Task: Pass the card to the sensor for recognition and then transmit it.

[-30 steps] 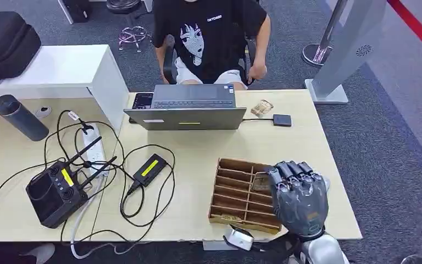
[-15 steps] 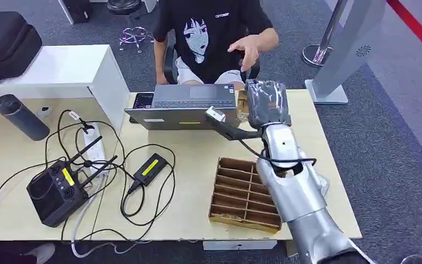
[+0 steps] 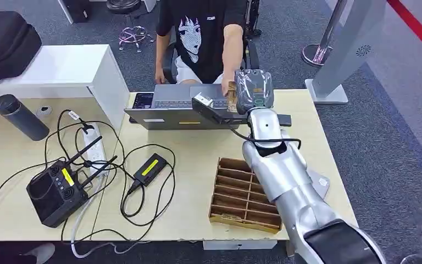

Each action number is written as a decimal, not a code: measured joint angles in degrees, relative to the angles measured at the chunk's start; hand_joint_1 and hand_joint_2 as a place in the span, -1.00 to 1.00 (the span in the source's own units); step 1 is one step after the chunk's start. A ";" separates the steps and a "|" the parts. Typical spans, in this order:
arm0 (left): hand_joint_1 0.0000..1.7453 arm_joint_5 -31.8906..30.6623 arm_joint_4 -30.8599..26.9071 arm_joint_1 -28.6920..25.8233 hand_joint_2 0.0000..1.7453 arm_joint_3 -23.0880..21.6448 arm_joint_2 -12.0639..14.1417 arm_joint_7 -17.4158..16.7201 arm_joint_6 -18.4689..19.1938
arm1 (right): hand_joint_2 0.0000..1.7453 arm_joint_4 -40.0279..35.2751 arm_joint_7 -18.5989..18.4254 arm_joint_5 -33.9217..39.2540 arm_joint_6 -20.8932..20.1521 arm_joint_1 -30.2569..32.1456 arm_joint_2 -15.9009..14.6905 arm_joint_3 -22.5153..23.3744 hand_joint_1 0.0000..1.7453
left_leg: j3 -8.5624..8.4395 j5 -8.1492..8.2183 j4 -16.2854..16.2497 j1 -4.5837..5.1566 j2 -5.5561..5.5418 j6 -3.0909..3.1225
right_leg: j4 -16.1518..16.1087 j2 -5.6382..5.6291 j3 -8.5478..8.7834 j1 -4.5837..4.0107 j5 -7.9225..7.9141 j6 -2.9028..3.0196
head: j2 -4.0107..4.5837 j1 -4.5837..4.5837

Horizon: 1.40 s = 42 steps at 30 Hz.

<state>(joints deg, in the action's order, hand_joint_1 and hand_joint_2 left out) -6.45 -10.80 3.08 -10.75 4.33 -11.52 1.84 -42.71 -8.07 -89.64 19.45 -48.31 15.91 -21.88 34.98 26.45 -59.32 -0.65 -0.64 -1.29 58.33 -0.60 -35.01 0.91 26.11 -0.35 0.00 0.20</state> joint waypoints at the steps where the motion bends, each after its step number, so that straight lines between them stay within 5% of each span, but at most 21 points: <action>1: -1.00 0.02 0.00 0.00 1.00 0.00 0.00 0.00 -0.02 | 1.00 0.17 -0.11 0.00 0.26 -0.11 0.17 0.00 0.62 | 0.00 0.00 0.00 0.00 0.00 0.00 | 0.00 0.00 0.00 0.00 0.00 0.00 | 0.00 0.00; 2: -1.00 0.04 0.00 0.00 1.00 0.00 0.00 0.02 -0.02 | 1.00 0.28 -0.11 0.00 0.37 -0.19 0.33 0.00 -1.00 | -0.01 0.00 0.00 0.00 0.00 0.00 | 0.00 0.00 0.00 0.00 0.00 0.00 | 0.00 0.00; 10: -1.00 0.81 0.00 -0.03 1.00 0.00 -0.02 -0.31 -0.31 | 1.00 -0.31 2.95 3.06 1.53 0.04 0.83 0.99 -1.00 | -0.02 0.00 0.00 0.00 0.00 0.00 | 0.00 0.00 0.00 0.00 0.00 0.00 | 0.00 0.00; 17: -1.00 2.10 0.00 -0.25 1.00 0.04 -0.02 -0.48 -0.96 | 1.00 -4.81 11.19 20.01 -0.92 2.85 -0.09 7.48 -1.00 | 0.00 0.00 -0.01 0.00 -0.04 0.00 | -0.05 0.07 -0.01 0.00 0.00 0.00 | 0.00 0.00; 23: -1.00 3.06 0.00 -0.92 1.00 0.28 -0.02 -0.94 -1.11 | 1.00 -7.02 15.11 32.68 -1.27 5.16 -5.03 18.52 -1.00 | 0.03 0.03 -0.06 0.02 -0.16 0.05 | -0.15 0.20 0.05 0.01 -0.01 -0.03 | 0.00 -0.02; 32: -1.00 4.90 0.00 -1.61 1.00 2.27 -0.20 -2.08 -2.36 | 1.00 -7.71 29.51 50.50 -4.82 16.51 -13.31 41.32 -1.00 | -0.03 0.27 -0.07 0.02 -0.35 0.38 | -0.30 0.39 0.26 0.01 0.16 -0.25 | 0.00 0.00; 35: -1.00 5.16 0.00 -1.64 1.00 2.97 -0.44 -2.08 -2.58 | 1.00 -3.64 34.31 58.56 -8.74 20.02 -15.07 49.40 -1.00 | -0.04 0.32 -0.07 0.02 -0.37 0.39 | -0.31 0.42 0.28 0.01 0.25 -0.32 | 0.00 0.02; 42: -1.00 5.51 0.00 -1.89 1.00 4.13 -0.92 -2.67 -2.97 | 1.00 11.31 36.59 68.27 -12.20 28.55 -19.85 64.88 -1.00 | -0.10 0.53 -0.07 0.03 -0.50 0.45 | -0.35 0.54 0.43 0.01 0.46 -0.39 | 0.00 0.02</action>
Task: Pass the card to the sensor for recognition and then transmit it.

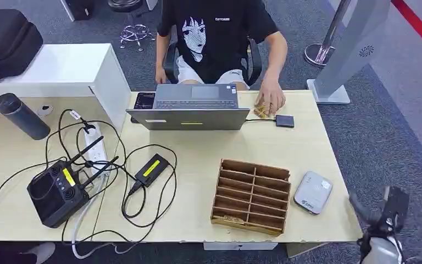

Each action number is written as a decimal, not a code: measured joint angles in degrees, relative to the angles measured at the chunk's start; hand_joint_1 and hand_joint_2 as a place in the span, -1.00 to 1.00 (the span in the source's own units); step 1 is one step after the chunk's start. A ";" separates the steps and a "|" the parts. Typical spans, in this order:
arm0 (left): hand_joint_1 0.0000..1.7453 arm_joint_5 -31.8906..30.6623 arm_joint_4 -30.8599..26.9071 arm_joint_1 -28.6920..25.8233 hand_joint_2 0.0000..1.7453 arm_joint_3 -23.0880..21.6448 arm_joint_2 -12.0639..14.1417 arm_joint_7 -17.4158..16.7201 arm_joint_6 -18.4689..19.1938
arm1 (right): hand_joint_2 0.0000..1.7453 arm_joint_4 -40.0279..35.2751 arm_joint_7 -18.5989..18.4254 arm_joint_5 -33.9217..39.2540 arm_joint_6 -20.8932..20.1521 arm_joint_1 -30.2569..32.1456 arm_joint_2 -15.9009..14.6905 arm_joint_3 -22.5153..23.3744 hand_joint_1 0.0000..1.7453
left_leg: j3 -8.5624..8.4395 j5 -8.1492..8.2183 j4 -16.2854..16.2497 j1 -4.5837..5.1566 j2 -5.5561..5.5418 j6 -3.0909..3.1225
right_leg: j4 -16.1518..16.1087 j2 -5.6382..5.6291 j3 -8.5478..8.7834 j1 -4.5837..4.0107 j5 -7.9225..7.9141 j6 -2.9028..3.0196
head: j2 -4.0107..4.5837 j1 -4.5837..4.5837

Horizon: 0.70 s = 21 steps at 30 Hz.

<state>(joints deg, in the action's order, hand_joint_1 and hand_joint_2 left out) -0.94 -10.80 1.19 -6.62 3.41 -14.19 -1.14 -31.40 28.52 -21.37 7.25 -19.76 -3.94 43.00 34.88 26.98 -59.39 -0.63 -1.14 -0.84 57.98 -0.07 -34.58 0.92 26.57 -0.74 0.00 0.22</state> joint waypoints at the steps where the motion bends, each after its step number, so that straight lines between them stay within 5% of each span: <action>1: -1.00 -0.02 0.00 0.01 1.00 0.13 -0.07 -0.20 -0.04 | 1.00 1.84 -0.31 1.10 -0.50 0.85 -0.54 2.15 -1.00 | -0.10 0.10 0.00 -0.01 0.07 -0.02 | -0.02 -0.06 0.04 -0.01 0.02 -0.01 | 0.00 0.02; 10: -1.00 -0.02 0.00 0.05 1.00 0.66 -0.15 -0.46 -0.07 | 1.00 12.93 -8.70 9.09 -6.07 10.51 -1.96 15.47 -1.00 | -0.25 0.29 0.03 -0.01 0.10 -0.04 | -0.02 -0.06 0.23 -0.01 0.27 0.05 | 0.00 0.00; 21: -1.00 -0.96 0.00 0.18 1.00 1.18 -0.26 -0.61 0.00 | 1.00 17.56 -22.08 8.30 -3.21 12.76 -1.20 20.75 -1.00 | -0.35 0.29 0.03 0.00 0.20 -0.05 | -0.02 -0.14 0.30 0.00 0.28 0.05 | 0.00 0.00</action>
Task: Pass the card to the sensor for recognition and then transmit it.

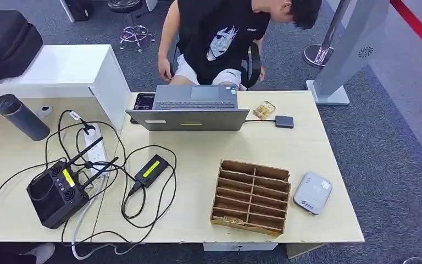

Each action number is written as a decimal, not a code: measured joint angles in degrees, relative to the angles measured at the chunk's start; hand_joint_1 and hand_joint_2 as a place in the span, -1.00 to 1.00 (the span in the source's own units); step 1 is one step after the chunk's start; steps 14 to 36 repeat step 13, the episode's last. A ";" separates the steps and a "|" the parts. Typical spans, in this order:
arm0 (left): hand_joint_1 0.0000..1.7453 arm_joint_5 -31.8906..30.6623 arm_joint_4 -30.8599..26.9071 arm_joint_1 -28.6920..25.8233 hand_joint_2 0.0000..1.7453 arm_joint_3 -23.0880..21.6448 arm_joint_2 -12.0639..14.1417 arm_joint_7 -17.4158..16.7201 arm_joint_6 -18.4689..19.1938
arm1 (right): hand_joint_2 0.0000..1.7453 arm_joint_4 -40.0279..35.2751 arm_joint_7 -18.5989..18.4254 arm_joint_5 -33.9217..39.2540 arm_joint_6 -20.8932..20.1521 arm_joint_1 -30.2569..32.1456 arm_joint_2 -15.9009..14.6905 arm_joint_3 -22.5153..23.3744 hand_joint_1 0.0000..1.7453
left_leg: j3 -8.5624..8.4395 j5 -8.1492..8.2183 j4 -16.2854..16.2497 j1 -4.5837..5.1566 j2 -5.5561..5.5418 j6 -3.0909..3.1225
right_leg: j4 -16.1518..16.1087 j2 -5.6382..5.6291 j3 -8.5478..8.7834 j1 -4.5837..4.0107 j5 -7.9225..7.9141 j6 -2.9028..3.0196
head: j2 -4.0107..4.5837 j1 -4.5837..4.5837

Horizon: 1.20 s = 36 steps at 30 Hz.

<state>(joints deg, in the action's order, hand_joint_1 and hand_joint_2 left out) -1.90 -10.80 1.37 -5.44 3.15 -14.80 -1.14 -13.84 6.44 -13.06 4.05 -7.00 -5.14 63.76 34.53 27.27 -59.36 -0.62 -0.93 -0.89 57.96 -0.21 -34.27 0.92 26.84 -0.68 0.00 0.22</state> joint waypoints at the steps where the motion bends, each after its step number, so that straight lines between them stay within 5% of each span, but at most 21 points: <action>1: -1.00 -0.11 0.00 0.00 1.00 0.00 0.00 0.02 0.02 | 1.00 0.22 -1.42 -0.38 0.57 0.12 0.20 0.00 -1.00 | -0.01 0.00 0.00 0.00 0.01 0.00 | 0.00 -0.01 0.00 0.00 0.00 0.00 | 0.00 0.02; 5: -1.00 -0.52 0.00 0.04 1.00 0.00 0.02 0.37 0.09 | 1.00 0.90 -5.40 -1.36 1.90 0.50 0.88 0.02 -1.00 | -0.01 0.00 0.00 -0.01 0.02 0.00 | 0.00 -0.01 0.00 -0.01 0.00 0.00 | 0.00 0.00; 13: -1.00 -0.72 0.00 0.04 1.00 0.02 0.11 0.46 0.13 | 1.00 1.58 -6.86 -2.17 1.99 0.57 1.38 0.02 -1.00 | -0.02 0.00 0.00 0.00 0.02 0.00 | 0.00 -0.01 0.01 0.00 0.00 0.00 | 0.00 0.00; 36: -1.00 -0.72 0.00 0.04 1.00 0.02 0.11 0.46 0.13 | 1.00 1.58 -6.86 -2.17 1.99 0.57 1.38 0.02 -1.00 | -0.02 0.00 0.00 0.00 0.02 0.00 | 0.00 -0.01 0.01 0.00 0.00 0.00 | 0.00 0.00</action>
